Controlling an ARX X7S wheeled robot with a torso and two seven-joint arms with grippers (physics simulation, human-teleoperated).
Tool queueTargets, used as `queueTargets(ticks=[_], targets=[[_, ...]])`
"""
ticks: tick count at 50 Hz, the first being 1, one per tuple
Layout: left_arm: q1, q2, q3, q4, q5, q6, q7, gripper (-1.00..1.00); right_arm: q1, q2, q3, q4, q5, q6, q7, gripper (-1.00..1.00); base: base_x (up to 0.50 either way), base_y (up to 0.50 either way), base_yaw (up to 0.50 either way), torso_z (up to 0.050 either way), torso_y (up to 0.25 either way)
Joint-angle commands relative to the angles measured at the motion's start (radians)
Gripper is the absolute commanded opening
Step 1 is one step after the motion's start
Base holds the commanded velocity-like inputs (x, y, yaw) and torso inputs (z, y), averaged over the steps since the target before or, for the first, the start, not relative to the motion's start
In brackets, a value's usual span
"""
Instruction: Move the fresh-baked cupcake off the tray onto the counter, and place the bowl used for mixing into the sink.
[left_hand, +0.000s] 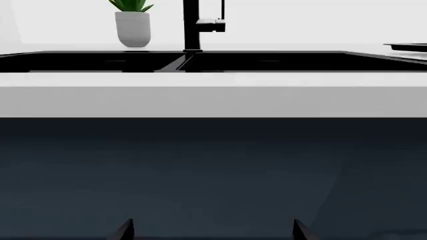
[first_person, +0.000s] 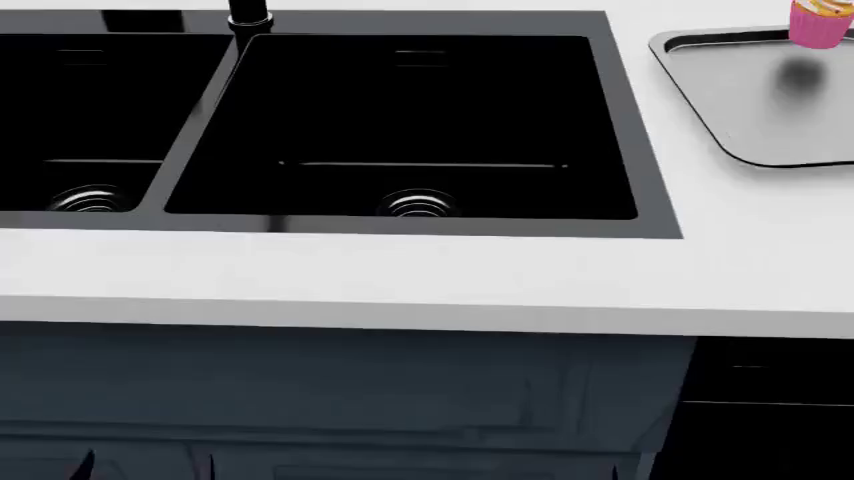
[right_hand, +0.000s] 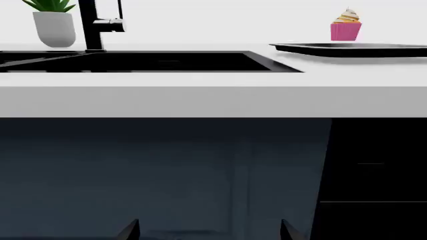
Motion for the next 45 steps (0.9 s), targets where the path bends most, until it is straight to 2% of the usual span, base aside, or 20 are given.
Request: queueTargets(ticks=[1,17,31,34,39,41,42,43,45], targets=[[0.000,-0.010,0.000,0.000,-0.010,0.000,-0.011,1.00,0.000,0.009,-0.013,0.000,0.000,0.000,0.013,1.00,0.00,0.00,0.00,0.000,0.000],[-0.007,-0.050,0.067,-0.011,-0.048,0.005,-0.064,1.00,0.016,0.052,-0.054,0.012,0.062,0.030,0.066,1.00,-0.22,-0.06,0.00,0.000,0.000],[-0.010,-0.073,0.086,-0.021,-0.065,0.030,-0.091,1.00,0.009,0.076,-0.070,-0.008,0.086,0.027,0.091,1.00,-0.19,-0.48,0.00,0.000,0.000],[-0.012,-0.075,0.090,-0.021,-0.076,0.043,-0.089,1.00,0.010,0.083,-0.076,-0.016,0.067,0.029,0.110,1.00,-0.01,-0.21,0.00,0.040,0.002],[-0.014,-0.083,0.086,0.122,-0.156,-0.103,-0.078,1.00,0.015,0.100,-0.083,-0.116,0.042,0.157,0.145,1.00,0.00,0.00,0.00,0.050,0.005],[-0.029,-0.097,0.091,0.208,-0.168,-0.192,-0.087,1.00,0.023,0.113,-0.086,-0.204,0.044,0.262,0.145,1.00,0.00,0.00,0.00,0.050,0.006],[-0.042,-0.111,0.094,0.272,-0.191,-0.266,-0.080,1.00,0.028,0.120,-0.072,-0.274,0.088,0.331,0.123,1.00,0.00,0.00,0.00,0.050,0.006],[-0.074,-0.128,0.074,0.351,-0.340,-0.416,-0.030,1.00,0.046,0.130,-0.064,-0.329,0.067,0.390,0.150,1.00,0.00,0.00,0.00,0.050,0.006],[-0.127,-0.153,0.061,0.442,-0.450,-0.618,-0.026,1.00,0.068,0.144,-0.055,-0.431,0.086,0.498,0.144,1.00,0.00,0.00,0.00,0.050,0.006]])
